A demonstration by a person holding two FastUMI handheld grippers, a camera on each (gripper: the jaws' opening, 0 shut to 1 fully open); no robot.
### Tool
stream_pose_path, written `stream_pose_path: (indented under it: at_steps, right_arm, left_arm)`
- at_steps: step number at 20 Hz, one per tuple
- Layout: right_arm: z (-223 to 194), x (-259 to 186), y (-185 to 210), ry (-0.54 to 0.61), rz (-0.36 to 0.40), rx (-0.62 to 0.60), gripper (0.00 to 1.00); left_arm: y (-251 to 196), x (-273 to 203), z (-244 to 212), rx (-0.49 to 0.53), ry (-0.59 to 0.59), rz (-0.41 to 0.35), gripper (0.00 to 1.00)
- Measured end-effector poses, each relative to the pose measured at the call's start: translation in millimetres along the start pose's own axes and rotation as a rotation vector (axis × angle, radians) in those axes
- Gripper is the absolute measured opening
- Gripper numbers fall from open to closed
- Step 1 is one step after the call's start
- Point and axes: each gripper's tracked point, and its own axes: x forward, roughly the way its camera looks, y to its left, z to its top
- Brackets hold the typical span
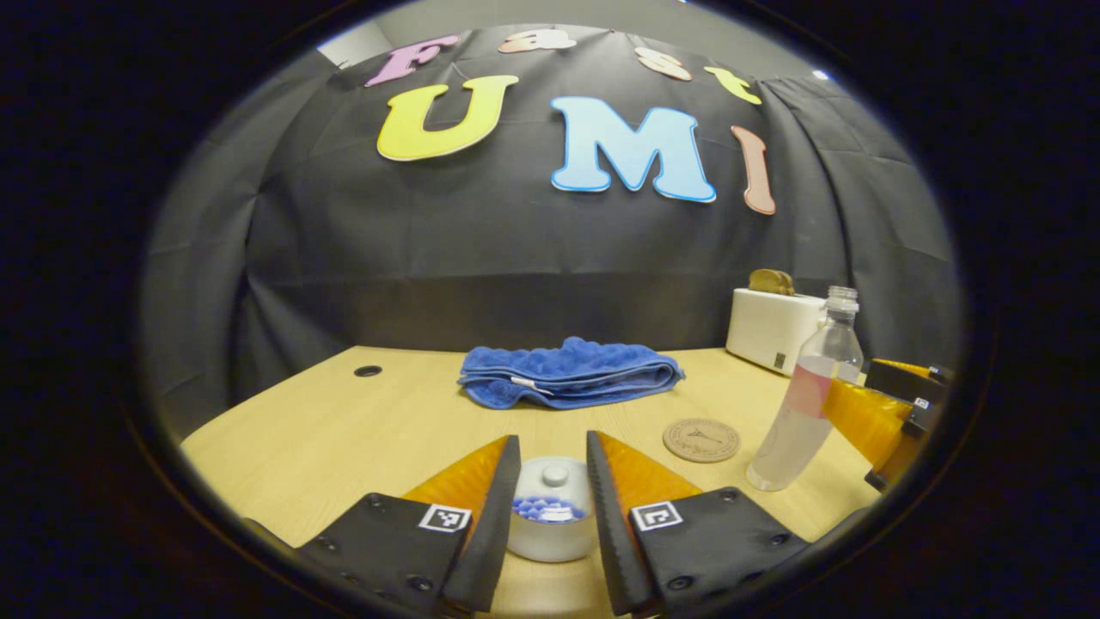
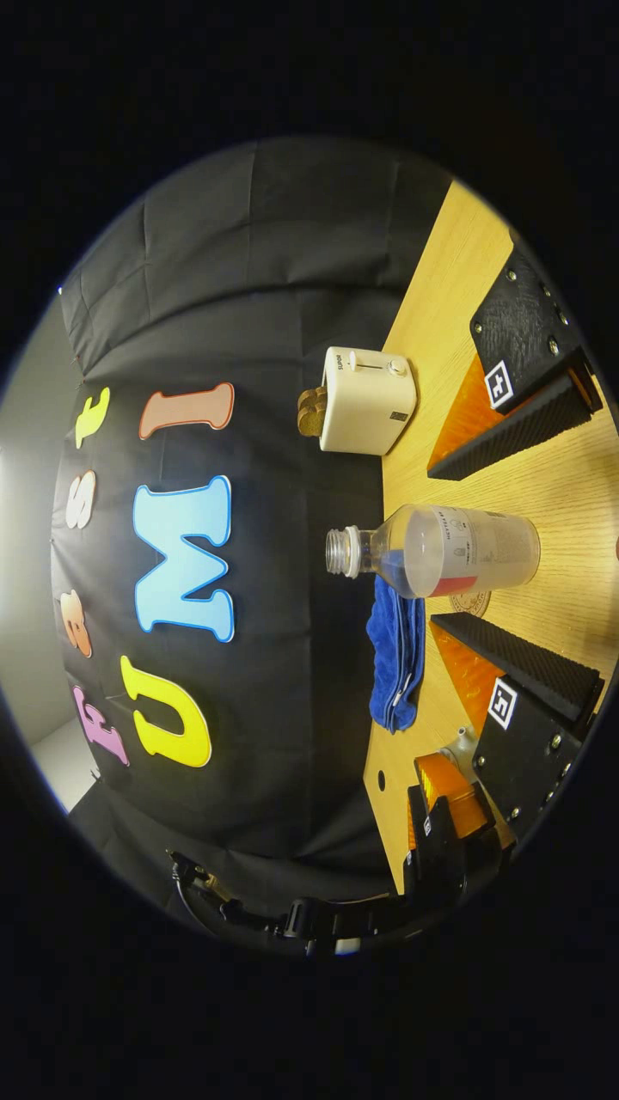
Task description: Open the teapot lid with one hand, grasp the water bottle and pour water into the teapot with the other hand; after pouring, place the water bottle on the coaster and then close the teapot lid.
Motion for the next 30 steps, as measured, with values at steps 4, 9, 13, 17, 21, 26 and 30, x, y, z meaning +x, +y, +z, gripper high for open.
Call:
stream_pose_path:
  at_steps: [4,9,13,17,21,26,30]
  right_arm:
    - [-0.3,2.2,-2.4,0.003,-0.006,-0.004,0.98]
    - [-2.7,2.9,-6.9,0.01,-0.015,-0.001,0.98]
    - [-2.3,6.2,-10.6,0.012,-0.022,-0.008,0.98]
    - [-7.7,10.8,-9.4,0.028,-0.008,-0.008,0.98]
    - [-18.2,19.8,-4.2,0.067,0.023,0.019,0.98]
    - [-31.9,35.7,7.4,0.128,0.066,0.049,0.98]
    - [-38.5,47.3,11.8,0.151,0.062,0.013,0.96]
  left_arm:
    - [-0.5,-0.6,-0.7,0.039,0.008,0.011,0.51]
    - [1.1,-1.0,1.0,0.07,-0.003,0.035,0.38]
    - [-0.3,2.4,1.6,0.075,-0.004,0.031,0.24]
    - [0.0,3.8,4.2,0.071,-0.013,0.024,0.14]
    - [4.8,3.2,11.9,-0.018,-0.029,-0.014,0.07]
    - [24.7,-3.4,40.0,-0.069,-0.089,-0.015,0.07]
    - [64.4,-4.7,46.6,-0.069,-0.107,0.036,0.07]
